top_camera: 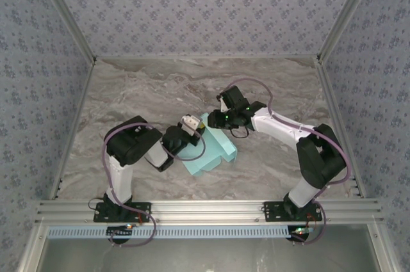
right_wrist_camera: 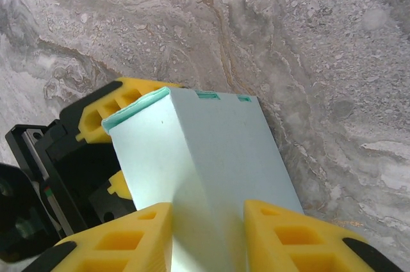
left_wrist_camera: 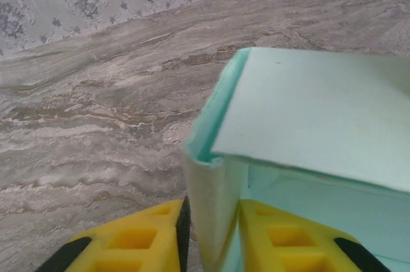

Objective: Fold the paper box

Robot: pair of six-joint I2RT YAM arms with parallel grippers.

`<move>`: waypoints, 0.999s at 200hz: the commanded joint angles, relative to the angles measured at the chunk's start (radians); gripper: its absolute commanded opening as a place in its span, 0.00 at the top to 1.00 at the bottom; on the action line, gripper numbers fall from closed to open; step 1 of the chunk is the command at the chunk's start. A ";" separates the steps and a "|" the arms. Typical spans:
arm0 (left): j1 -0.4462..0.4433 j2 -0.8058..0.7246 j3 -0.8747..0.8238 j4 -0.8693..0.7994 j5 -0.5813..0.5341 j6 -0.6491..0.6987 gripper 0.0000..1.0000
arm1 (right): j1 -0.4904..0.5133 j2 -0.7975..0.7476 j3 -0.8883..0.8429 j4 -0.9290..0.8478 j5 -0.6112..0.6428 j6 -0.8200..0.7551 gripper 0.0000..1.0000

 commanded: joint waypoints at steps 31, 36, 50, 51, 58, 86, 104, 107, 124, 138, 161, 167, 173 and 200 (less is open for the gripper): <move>0.014 -0.134 -0.088 0.006 0.007 -0.036 0.57 | -0.027 0.036 0.012 -0.102 -0.040 -0.082 0.66; 0.013 -0.152 -0.099 0.006 0.008 -0.037 0.56 | -0.029 0.034 0.011 -0.095 -0.055 -0.097 0.66; 0.014 -0.210 -0.130 0.006 0.021 -0.063 0.54 | -0.035 0.033 0.024 -0.100 -0.071 -0.150 0.64; 0.014 -0.214 -0.133 0.006 0.024 -0.067 0.54 | -0.035 0.033 0.025 -0.101 -0.071 -0.154 0.64; 0.013 -0.242 -0.147 0.004 0.042 -0.083 0.55 | -0.035 0.035 0.035 -0.111 -0.072 -0.181 0.63; 0.009 -0.370 -0.203 -0.040 0.028 -0.143 0.54 | -0.033 0.038 0.069 -0.130 -0.054 -0.271 0.55; 0.024 -0.467 -0.220 -0.139 -0.013 -0.172 0.54 | -0.026 0.038 0.125 -0.158 -0.017 -0.321 0.50; 0.030 -0.486 -0.221 -0.160 -0.020 -0.182 0.54 | -0.026 0.038 0.130 -0.165 -0.009 -0.329 0.49; 0.083 -0.596 -0.218 -0.309 -0.053 -0.263 0.54 | -0.022 0.037 0.161 -0.190 0.032 -0.365 0.44; 0.130 -0.680 -0.187 -0.493 -0.073 -0.327 0.52 | -0.021 0.040 0.190 -0.214 0.057 -0.394 0.40; 0.165 -0.780 -0.167 -0.630 -0.057 -0.325 0.52 | -0.021 0.070 0.249 -0.257 0.090 -0.443 0.37; 0.171 -0.802 -0.174 -0.637 -0.063 -0.324 0.52 | -0.021 0.081 0.262 -0.264 0.097 -0.453 0.36; 0.180 -0.822 -0.179 -0.649 -0.069 -0.324 0.52 | -0.022 0.094 0.281 -0.266 0.100 -0.464 0.35; 0.243 -0.896 -0.175 -0.774 -0.067 -0.361 0.51 | -0.010 0.181 0.395 -0.358 0.084 -0.497 0.30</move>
